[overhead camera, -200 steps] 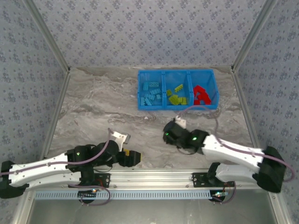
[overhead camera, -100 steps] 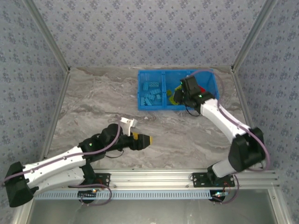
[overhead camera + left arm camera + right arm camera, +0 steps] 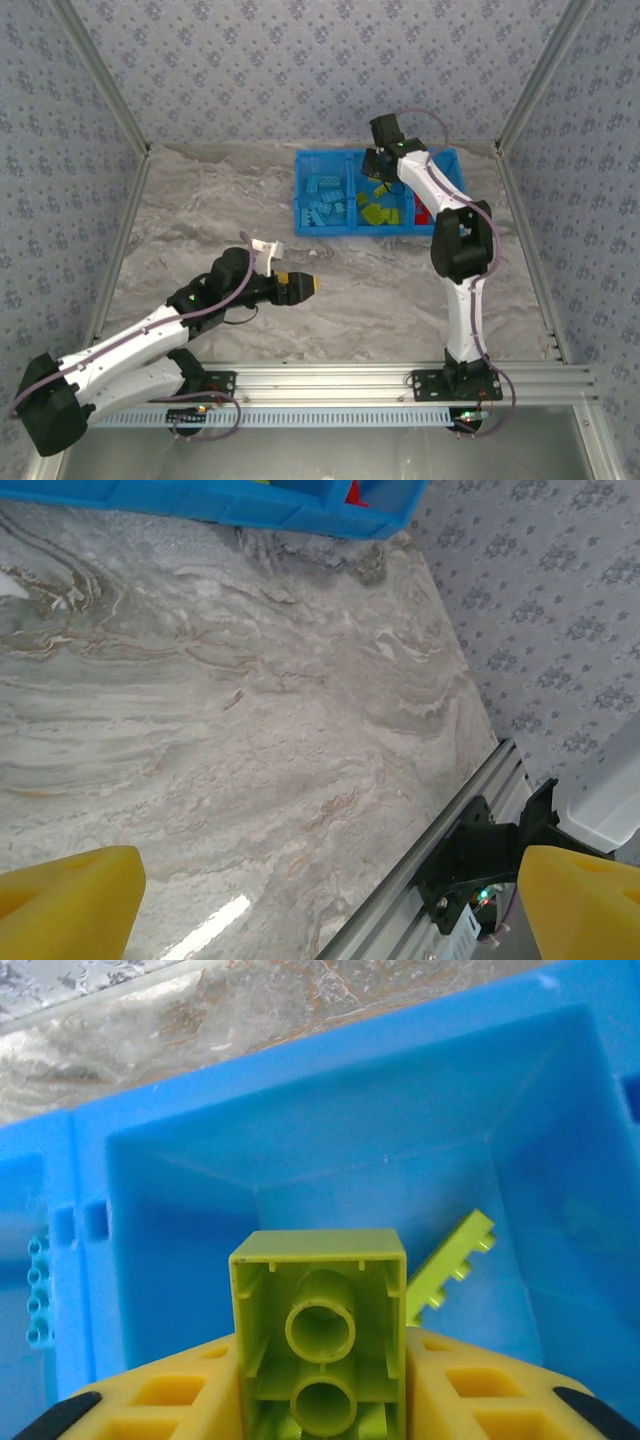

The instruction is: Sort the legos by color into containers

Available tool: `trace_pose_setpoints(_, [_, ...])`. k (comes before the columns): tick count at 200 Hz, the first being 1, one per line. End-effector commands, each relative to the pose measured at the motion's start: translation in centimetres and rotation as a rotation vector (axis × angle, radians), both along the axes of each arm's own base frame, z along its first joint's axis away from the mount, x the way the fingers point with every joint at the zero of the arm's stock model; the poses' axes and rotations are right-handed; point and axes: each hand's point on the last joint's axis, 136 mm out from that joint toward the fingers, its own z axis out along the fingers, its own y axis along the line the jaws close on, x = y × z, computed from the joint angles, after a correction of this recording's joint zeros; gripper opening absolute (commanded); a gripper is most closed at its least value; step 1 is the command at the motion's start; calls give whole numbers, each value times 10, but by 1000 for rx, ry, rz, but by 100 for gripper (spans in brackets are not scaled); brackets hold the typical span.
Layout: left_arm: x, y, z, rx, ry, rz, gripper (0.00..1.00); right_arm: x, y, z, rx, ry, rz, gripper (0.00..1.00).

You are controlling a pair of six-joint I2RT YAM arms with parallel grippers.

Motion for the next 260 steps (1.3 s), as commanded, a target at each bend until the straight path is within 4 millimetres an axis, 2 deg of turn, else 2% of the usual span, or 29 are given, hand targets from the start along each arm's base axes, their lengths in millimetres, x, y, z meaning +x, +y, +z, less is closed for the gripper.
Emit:
trace_pose_setpoints(1, [-2, 11, 6, 52, -54, -6, 99, -5, -6, 7, -29, 46, -12, 49])
trace_pose_setpoints(23, [-2, 23, 4, 98, -96, 17, 99, -9, -7, 20, -26, 35, -14, 51])
trace_pose_setpoints(42, [4, 39, 1, 155, -119, 83, 99, -24, -8, 35, -27, 42, -5, 52])
trace_pose_setpoints(64, [23, 87, -13, 330, -129, 322, 99, -58, -4, 50, -19, 5, 33, 53])
trace_pose_setpoints(78, [34, 114, -12, 426, -197, 438, 99, -84, -8, 62, -24, -52, 54, 56])
trace_pose_setpoints(96, [48, 149, -6, 564, -306, 572, 99, -121, -26, 68, -70, -100, 69, 63])
trace_pose_setpoints(120, [64, 183, 10, 765, -478, 694, 99, -164, -63, 76, -191, -197, 66, 76])
trace_pose_setpoints(124, [67, 187, 12, 797, -510, 706, 99, -173, -70, 67, -224, -199, 66, 80])
trace_pose_setpoints(131, [72, 193, 15, 847, -559, 722, 99, -183, -83, 70, -268, -252, 54, 89])
trace_pose_setpoints(139, [79, 198, 18, 883, -604, 738, 99, -193, -99, 61, -330, -299, 43, 97])
trace_pose_setpoints(140, [79, 199, 17, 892, -606, 737, 99, -193, -100, 65, -330, -318, 40, 98])
trace_pose_setpoints(147, [85, 203, 15, 922, -635, 735, 99, -201, -114, 54, -373, -352, 22, 100])
trace_pose_setpoints(148, [86, 204, 13, 934, -635, 729, 99, -200, -115, 57, -373, -371, 15, 100])
trace_pose_setpoints(169, [102, 222, -6, 1012, -654, 728, 99, -207, -147, 23, -438, -459, -22, 100])
trace_pose_setpoints(182, [110, 240, -24, 1040, -630, 754, 99, -203, -156, 3, -461, -493, -20, 100])
trace_pose_setpoints(191, [118, 249, -34, 1012, -613, 773, 99, -198, -162, -16, -468, -451, -21, 100])
trace_pose_setpoints(203, [128, 259, -47, 942, -592, 796, 99, -187, -160, -40, -448, -390, 2, 100])
trace_pose_setpoints(227, [154, 273, -58, 847, -581, 813, 99, -151, -153, -39, -433, -405, 47, 100])
trace_pose_setpoints(239, [172, 274, -59, 814, -596, 805, 99, -143, -162, -52, -460, -319, 66, 99])
trace_pose_setpoints(247, [187, 271, -59, 787, -616, 784, 99, -144, -167, -55, -477, -351, 70, 100])
trace_pose_setpoints(248, [189, 271, -59, 784, -615, 785, 99, -141, -167, -51, -477, -379, 63, 100])
trace_pose_setpoints(253, [197, 272, -61, 772, -589, 799, 99, -141, -179, -48, -448, -430, 6, 100])
trace_pose_setpoints(260, [208, 267, -74, 763, -559, 753, 99, -149, -197, -51, -385, -418, -65, 100])
